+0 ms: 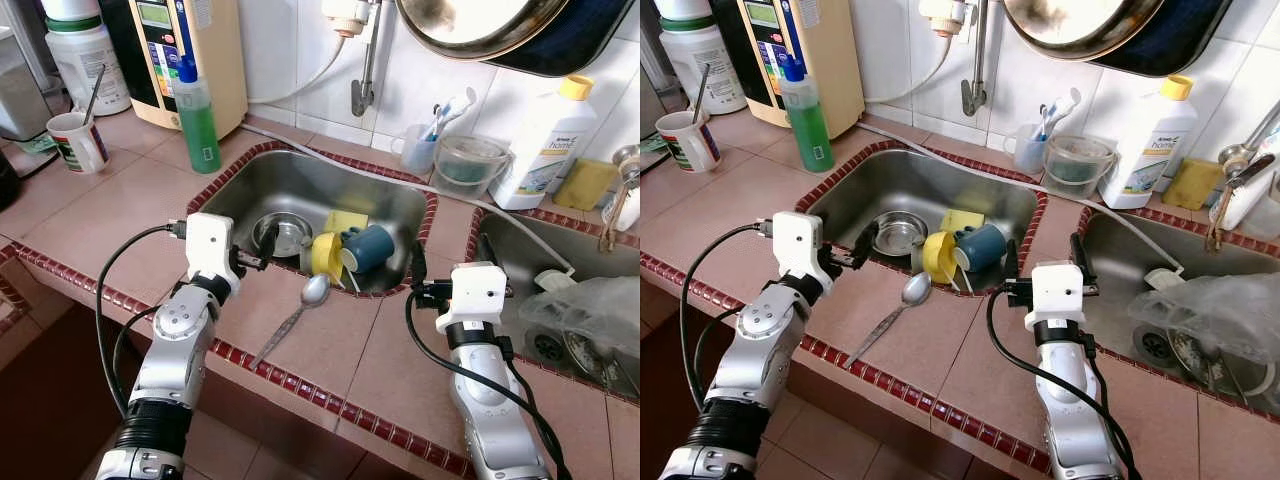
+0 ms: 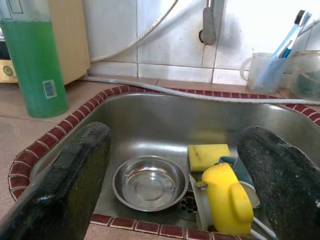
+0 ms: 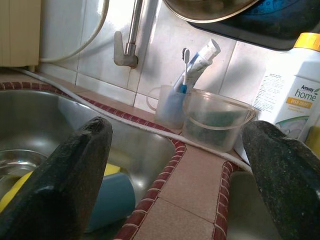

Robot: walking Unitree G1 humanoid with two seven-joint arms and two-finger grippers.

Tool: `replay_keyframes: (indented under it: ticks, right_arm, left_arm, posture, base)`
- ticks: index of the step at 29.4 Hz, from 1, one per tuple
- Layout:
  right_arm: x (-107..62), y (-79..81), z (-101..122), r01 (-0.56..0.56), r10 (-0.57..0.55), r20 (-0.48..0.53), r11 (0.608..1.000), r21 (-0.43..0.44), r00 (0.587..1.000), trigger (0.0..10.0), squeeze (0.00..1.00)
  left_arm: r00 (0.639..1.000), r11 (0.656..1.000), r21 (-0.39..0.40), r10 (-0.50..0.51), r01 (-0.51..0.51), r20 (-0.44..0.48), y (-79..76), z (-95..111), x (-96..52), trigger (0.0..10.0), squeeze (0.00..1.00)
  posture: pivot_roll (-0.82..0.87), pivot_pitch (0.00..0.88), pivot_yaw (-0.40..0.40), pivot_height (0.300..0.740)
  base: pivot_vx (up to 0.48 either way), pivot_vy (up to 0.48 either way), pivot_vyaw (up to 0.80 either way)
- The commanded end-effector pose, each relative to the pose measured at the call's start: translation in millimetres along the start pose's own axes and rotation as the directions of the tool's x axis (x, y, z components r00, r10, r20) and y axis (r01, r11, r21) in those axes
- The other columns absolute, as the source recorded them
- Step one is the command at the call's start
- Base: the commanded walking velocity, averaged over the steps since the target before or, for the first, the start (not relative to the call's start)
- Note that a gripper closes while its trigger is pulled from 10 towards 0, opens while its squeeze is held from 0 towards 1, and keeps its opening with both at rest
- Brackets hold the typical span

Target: Kitchen organization

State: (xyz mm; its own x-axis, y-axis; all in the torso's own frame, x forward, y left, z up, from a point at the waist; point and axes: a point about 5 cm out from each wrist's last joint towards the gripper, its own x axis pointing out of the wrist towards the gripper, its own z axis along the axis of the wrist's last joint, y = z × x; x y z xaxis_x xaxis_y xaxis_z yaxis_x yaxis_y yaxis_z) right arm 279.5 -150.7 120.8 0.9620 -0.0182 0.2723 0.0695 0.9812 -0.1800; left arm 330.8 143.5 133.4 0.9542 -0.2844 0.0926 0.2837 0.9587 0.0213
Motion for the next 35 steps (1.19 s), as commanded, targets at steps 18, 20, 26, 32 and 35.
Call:
replay_keyframes:
  ticks: [18, 20, 26, 32, 35]
  right_arm:
    - [0.2, -6.0, -0.7, 0.023, -0.023, -0.009, 1.0, 0.002, 1.0, 10.0, 0.0]
    - [0.3, -5.3, -0.7, 0.021, -0.021, -0.01, 1.0, -0.001, 1.0, 10.0, 0.0]
    - [0.4, -4.0, 1.1, 0.011, -0.011, 0.009, 1.0, 0.0, 1.0, 10.0, 0.0]
    - [1.8, -2.5, 1.9, 0.006, -0.006, 0.012, 1.0, 0.004, 1.0, 10.0, 0.0]
    - [2.4, -2.1, 2.2, 0.006, -0.006, 0.013, 1.0, 0.004, 1.0, 10.0, 0.0]
  left_arm:
    - [0.999, 0.999, 0.008, -0.032, 0.032, 0.017, -7.8, 4.9, 4.7, 10.0, 0.0]
    - [0.999, 0.999, 0.01, -0.031, 0.031, 0.017, -7.0, 5.1, 4.7, 10.0, 0.0]
    - [1.0, 1.0, 0.011, -0.026, 0.026, 0.018, -6.2, 5.5, 4.7, 10.0, 0.0]
    - [1.0, 1.0, 0.012, -0.02, 0.02, 0.021, -4.9, 6.7, 5.6, 10.0, 0.0]
    - [1.0, 1.0, 0.012, -0.017, 0.017, 0.021, -4.1, 7.3, 6.1, 10.0, 0.0]
  posture:
    - [-0.05, 0.0, -0.005, 0.731]
    - [-0.05, 0.0, -0.008, 0.731]
    - [-0.05, 0.0, -0.008, 0.731]
    - [-0.05, 0.0, -0.009, 0.731]
    - [-0.05, 0.0, -0.007, 0.731]
  base:
    - [0.0, 0.346, -0.42]
    - [0.0, 0.345, -0.78]
    - [0.0, 0.347, -0.52]
    - [0.0, 0.35, 0.0]
    - [0.0, 0.35, 0.0]
